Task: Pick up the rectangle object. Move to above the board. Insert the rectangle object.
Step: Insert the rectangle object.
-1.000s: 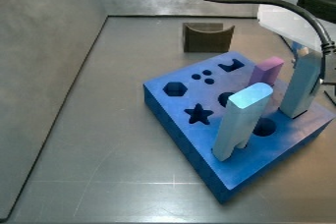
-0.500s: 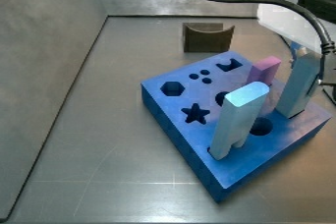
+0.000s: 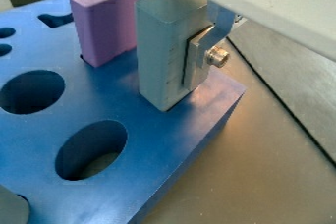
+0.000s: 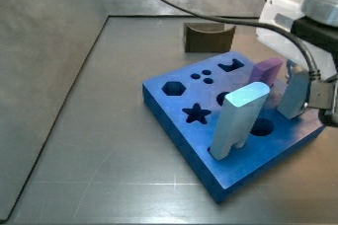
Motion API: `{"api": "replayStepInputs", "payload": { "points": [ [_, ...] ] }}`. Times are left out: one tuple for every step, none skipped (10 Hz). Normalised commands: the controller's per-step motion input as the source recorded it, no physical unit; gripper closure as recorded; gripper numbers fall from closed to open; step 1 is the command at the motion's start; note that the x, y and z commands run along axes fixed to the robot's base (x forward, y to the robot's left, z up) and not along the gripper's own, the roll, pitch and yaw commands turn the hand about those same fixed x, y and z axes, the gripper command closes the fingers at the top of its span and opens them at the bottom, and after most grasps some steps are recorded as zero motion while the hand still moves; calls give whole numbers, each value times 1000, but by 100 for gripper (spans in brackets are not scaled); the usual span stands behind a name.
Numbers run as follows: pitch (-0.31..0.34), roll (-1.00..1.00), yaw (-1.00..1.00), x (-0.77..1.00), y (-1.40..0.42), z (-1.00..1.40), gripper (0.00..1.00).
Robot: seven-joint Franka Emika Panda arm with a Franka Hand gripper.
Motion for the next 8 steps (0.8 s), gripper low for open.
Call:
{"api": "replayStepInputs", "payload": {
  "points": [
    [289, 74, -257, 591, -126, -874, 100],
    [791, 63, -206, 389, -143, -394, 100],
    [1000, 3, -114, 60, -140, 0, 100],
    [1000, 23, -114, 57, -120, 17, 100],
    [1000, 66, -134, 97, -74, 0, 100],
    [903, 183, -174, 131, -23, -86, 100],
    [1000, 160, -103, 66, -49, 91, 100],
    [1000, 206, -100, 60, -23, 97, 100]
  ]
}}
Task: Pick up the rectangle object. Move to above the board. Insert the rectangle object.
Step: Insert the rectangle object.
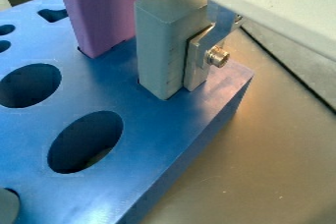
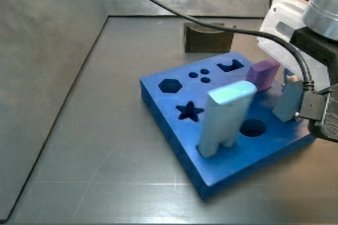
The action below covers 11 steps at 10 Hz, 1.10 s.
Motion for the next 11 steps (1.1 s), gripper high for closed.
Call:
{"api": "replayStepInputs", "payload": {
  "points": [
    [1000, 263, -174, 143, -6, 0, 100],
    [0, -54, 0, 0, 0, -34, 100],
    [357, -426, -120, 131, 0, -457, 100],
    [663, -797, -231, 174, -3, 0, 100],
    [334, -666, -109, 303, 60, -220, 100],
    [-11, 0, 0, 0, 0, 0, 100],
    [-863, -26, 0, -217, 0, -369, 100],
    [-1000, -214, 0, -249, 46, -154, 100],
    [-100, -3, 0, -23, 0, 0, 100],
    [0, 9, 0, 0, 0, 0, 100],
    [-246, 506, 0, 0, -123, -443, 100]
  ]
}}
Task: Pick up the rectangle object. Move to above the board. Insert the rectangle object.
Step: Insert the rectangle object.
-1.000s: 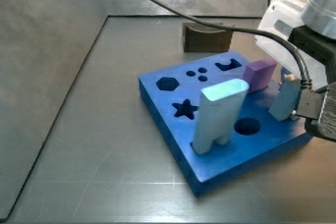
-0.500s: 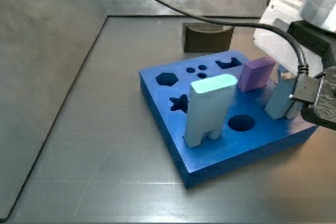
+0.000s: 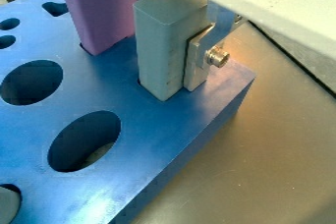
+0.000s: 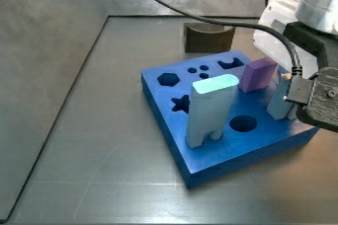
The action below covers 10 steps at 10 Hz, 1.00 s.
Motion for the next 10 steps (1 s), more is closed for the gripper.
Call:
{"api": "replayStepInputs", "payload": {
  "points": [
    [-280, 711, 0, 0, -166, -551, 100],
    [-320, 609, 0, 0, -214, -631, 100],
    [-334, 534, 0, 0, -266, -686, 100],
    [-309, 137, 0, 0, -126, -969, 100],
    [-51, 0, 0, -3, 0, 0, 100],
    [0, 0, 0, 23, 0, -54, 100],
    [277, 91, -54, 306, -63, -454, 100],
    [271, 54, -46, 517, -34, -937, 100],
    [340, 17, -229, 543, 0, -900, 100],
    [397, 3, -237, 503, 0, -834, 100]
  ]
}}
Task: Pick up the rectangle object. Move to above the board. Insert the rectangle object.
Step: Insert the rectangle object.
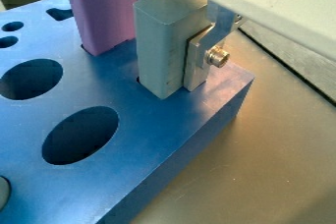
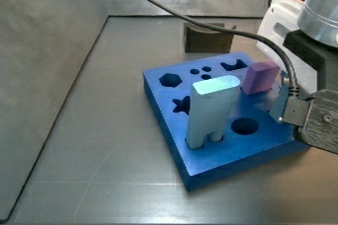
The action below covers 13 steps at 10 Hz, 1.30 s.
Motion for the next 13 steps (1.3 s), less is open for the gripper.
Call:
{"api": "replayStepInputs", "payload": {
  "points": [
    [583, 229, -29, 323, -129, -529, 100],
    [440, 69, -189, 306, -223, -720, 100],
    [457, 20, -257, 334, -123, -689, 100],
    [0, 26, 0, 0, 0, 0, 100],
    [0, 0, 0, 11, 0, -409, 100],
    [266, 0, 0, 314, 0, -994, 100],
    [297, 0, 0, 340, 37, -997, 100],
    [280, 0, -6, 403, 80, -1000, 100],
    [294, 0, -26, 406, 94, -1000, 100],
    [389, 0, 0, 289, 11, -874, 100],
    [0, 23, 0, 0, -11, 0, 100],
    [-71, 0, 0, 0, 0, -9, 100],
    [-46, -6, 0, 0, 0, 0, 100]
  ]
}}
